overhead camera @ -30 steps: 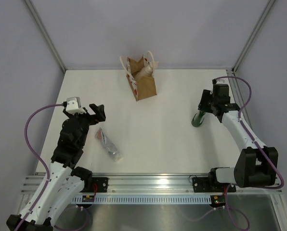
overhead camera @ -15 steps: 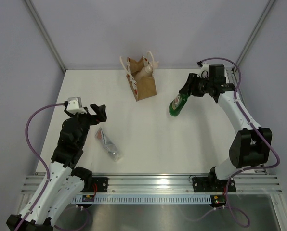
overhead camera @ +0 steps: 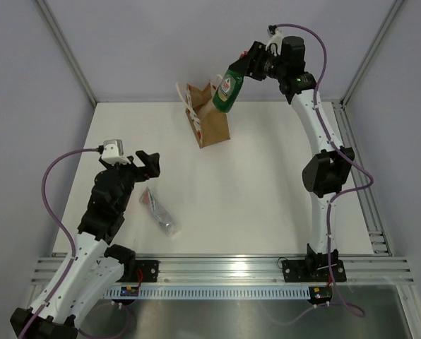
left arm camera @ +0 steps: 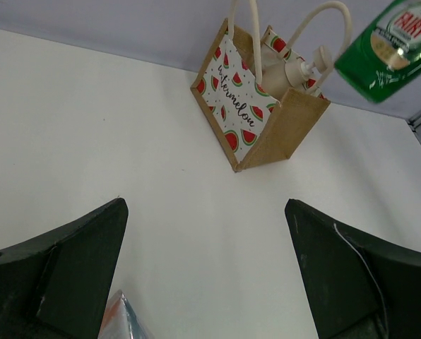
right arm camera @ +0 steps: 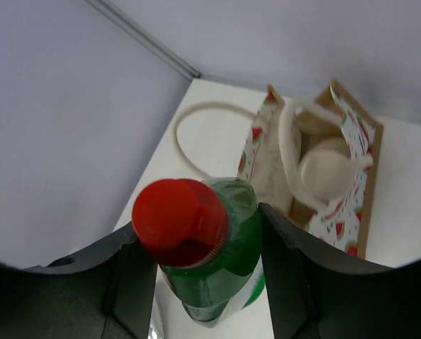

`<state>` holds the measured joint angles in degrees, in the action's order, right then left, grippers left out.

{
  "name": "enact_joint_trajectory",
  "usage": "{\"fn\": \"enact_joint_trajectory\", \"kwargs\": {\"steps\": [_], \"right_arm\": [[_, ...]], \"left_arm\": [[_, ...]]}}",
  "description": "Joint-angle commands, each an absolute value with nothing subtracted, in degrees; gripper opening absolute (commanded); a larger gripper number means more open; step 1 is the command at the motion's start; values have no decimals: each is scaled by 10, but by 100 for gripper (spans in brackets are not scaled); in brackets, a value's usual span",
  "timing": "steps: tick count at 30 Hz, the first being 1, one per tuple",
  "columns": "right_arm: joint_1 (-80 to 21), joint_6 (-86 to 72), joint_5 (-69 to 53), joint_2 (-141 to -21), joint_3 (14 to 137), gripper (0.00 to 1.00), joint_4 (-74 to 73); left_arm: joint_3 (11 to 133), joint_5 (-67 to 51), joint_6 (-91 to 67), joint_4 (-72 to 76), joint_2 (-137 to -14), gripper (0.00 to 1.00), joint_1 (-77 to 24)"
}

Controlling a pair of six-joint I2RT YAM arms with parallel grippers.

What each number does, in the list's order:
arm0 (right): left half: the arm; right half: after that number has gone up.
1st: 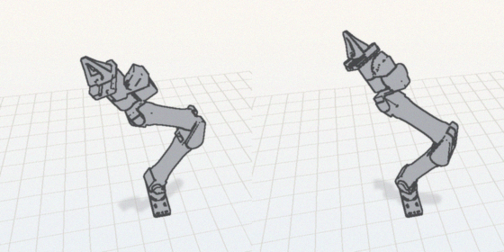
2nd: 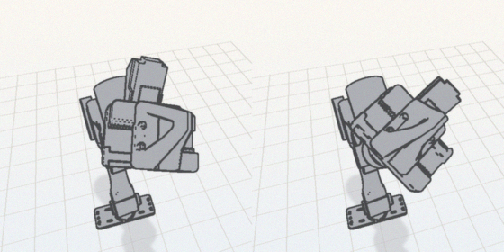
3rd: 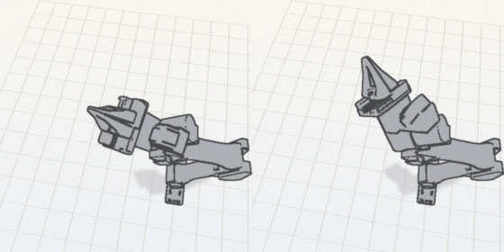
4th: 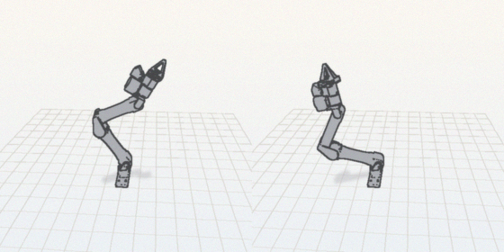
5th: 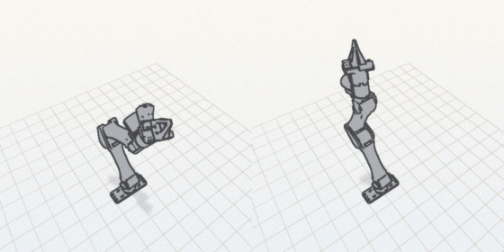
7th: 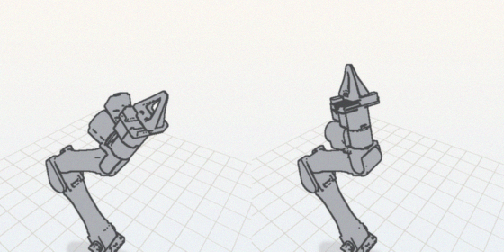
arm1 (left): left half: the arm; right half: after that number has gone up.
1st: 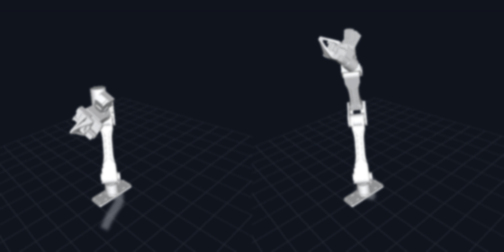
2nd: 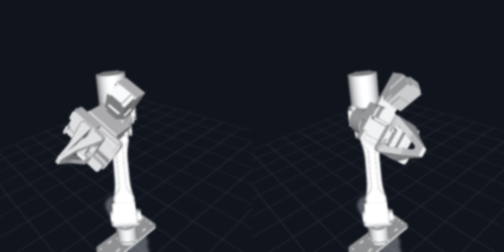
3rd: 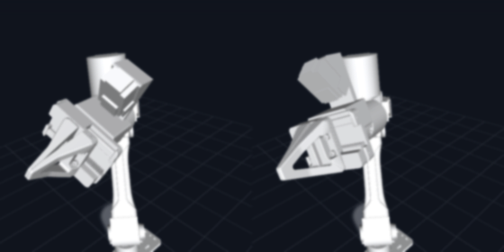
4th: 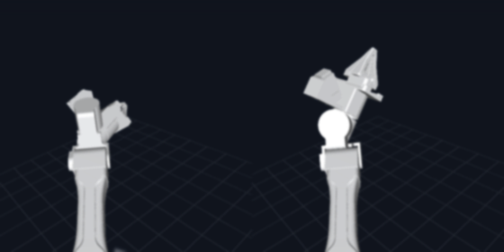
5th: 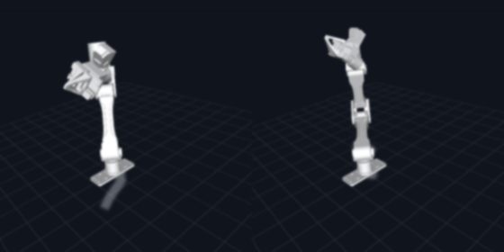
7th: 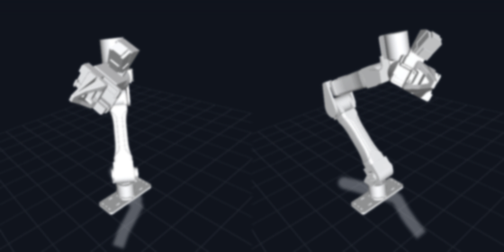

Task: Place the personal care products into the canvas bag

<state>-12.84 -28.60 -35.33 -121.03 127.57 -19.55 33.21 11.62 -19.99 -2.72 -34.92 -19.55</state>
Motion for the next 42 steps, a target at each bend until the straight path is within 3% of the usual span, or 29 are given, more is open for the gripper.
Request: {"fn": "enact_joint_trajectory", "kwargs": {"steps": [1,4,15,26,32,42], "right_arm": [[-146,-359,-332,-1292,1452,0,-105],[-169,-352,-286,-1355,1538,0,-82],[-254,-222,-140,-1440,1586,0,32],[-258,-123,-127,-1452,1536,0,68],[-265,-76,-100,-1505,1571,0,102],[-285,-117,-38,-1574,1574,0,189]], "left_arm": [[359,98,-206,16,-362,99,-193],[368,94,-207,15,-379,99,-193],[372,75,-217,2,-396,99,-193],[361,66,-221,4,-395,99,-193],[372,50,-220,1,-411,99,-193],[388,43,-224,-30,-420,99,-193]]}}
